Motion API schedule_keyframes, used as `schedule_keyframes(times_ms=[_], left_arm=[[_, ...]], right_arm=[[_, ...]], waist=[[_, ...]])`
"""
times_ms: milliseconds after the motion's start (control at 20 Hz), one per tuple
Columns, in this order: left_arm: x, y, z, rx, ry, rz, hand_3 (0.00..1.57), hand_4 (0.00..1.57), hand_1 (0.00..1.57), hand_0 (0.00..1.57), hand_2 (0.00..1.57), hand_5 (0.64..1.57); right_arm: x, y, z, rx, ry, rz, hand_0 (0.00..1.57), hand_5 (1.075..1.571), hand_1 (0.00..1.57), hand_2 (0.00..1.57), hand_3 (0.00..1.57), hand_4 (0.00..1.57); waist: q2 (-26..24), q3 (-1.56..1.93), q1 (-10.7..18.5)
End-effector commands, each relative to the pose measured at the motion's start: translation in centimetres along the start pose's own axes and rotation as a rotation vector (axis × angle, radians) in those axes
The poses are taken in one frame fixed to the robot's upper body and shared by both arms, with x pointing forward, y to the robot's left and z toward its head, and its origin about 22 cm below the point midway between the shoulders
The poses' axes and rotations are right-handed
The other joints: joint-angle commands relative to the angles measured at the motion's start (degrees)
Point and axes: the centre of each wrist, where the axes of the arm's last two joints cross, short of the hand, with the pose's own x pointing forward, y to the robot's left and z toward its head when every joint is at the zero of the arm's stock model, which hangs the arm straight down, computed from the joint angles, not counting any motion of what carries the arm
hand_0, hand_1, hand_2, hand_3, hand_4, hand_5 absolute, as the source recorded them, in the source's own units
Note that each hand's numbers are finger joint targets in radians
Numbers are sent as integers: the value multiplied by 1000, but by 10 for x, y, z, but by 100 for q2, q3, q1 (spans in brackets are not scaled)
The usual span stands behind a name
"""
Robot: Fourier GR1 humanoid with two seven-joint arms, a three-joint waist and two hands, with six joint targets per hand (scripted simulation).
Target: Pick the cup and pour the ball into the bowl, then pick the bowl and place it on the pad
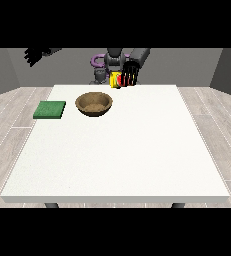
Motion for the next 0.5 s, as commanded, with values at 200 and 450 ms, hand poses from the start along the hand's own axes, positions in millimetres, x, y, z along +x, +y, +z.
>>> schedule_keyframes(times_ms=[200,450], left_arm=[[60,30,-14,49,41,-214,1232,904,804,804,1571,1570],[83,23,15,-12,-69,-357,1366,681,267,267,1298,1566]], right_arm=[[5,14,-25,77,-61,-16,0,1562,0,0,0,657],[-16,15,-20,43,15,-19,0,1562,0,0,0,666]], waist=[[371,-10,-385],[-1,-8,-218]])
